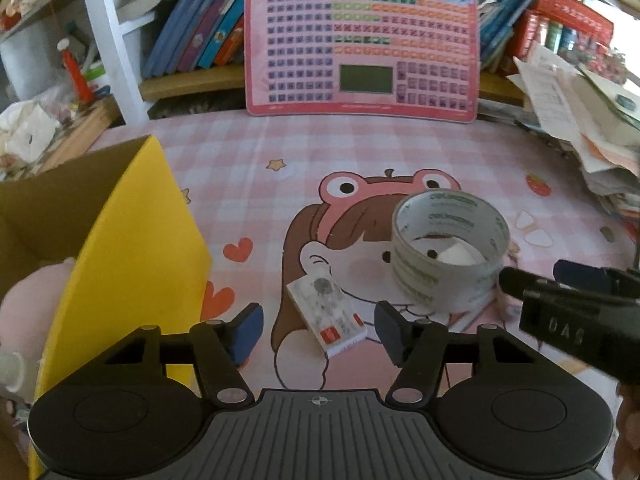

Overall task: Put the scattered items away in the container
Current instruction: 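Reach left tool to white card box while right tool grasps pink stapler, then close left tool on white-and-red card box while right tool holds pink stapler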

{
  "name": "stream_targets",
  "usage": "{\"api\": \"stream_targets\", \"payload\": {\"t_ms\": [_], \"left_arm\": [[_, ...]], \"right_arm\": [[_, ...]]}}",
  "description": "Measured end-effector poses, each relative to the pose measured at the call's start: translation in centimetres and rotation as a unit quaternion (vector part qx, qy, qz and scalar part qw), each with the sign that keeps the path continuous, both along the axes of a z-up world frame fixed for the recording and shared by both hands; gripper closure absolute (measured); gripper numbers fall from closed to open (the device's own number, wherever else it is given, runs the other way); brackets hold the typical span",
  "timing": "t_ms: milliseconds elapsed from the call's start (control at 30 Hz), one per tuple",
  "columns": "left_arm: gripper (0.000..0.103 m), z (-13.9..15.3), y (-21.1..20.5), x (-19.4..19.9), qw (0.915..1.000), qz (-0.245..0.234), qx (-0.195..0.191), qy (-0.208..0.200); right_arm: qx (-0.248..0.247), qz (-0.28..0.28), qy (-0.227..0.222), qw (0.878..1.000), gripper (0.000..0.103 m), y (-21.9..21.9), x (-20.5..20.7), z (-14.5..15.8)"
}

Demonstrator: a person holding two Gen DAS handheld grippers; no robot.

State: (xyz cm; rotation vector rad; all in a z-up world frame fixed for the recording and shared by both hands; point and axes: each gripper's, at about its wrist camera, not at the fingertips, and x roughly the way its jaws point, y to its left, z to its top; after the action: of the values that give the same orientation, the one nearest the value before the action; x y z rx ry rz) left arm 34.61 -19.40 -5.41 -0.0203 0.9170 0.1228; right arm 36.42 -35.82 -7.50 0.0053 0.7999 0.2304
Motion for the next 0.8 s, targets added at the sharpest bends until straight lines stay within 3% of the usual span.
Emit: {"api": "stream_targets", "payload": {"t_ms": [233, 467, 733, 800], "left_arm": [[0.049, -1.4, 0.2, 1.8, 0.9997, 0.02, -0.006, 0.011], [0.058, -2.5, -0.1, 2.0, 0.9998, 0.014, 0.007, 0.012], [0.063, -2.4, 0.2, 2.2, 0.9997, 0.014, -0.009, 0.019], [0.068, -2.5, 0.1, 2.2, 0.9997, 0.01, -0.01, 0.017]], "right_arm": [[-0.02, 0.013, 0.008, 1.0, 0.053, 0.3, 1.5, -1.6], [-0.052, 0.058, -0.014, 0.997, 0.078, -0.5, 0.6, -2.0], [-0.046, 0.042, -0.017, 0.998, 0.071, -0.7, 1.5, -2.1], [-0.041, 0.042, -0.012, 0.998, 0.071, -0.8, 1.7, -2.1]]}}
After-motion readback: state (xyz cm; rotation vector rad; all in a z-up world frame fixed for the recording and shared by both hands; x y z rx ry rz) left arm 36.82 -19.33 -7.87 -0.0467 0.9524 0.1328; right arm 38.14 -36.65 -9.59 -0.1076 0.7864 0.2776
